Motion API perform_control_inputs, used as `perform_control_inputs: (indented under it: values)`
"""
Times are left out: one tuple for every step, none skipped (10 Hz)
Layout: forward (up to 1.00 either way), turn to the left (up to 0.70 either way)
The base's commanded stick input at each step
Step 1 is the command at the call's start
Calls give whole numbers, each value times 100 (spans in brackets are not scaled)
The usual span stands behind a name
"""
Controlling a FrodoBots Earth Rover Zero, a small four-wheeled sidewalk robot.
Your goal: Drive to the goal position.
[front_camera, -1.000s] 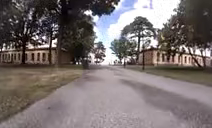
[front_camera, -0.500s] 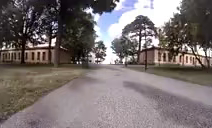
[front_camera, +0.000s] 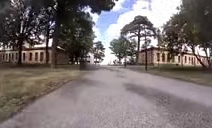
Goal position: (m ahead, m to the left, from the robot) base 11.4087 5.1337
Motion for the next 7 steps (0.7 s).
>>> perform_control_inputs:
  values:
    - [70, 0]
    - [70, 0]
    - [70, 0]
    - [70, 0]
    - [70, 0]
    - [70, 0]
    - [70, 0]
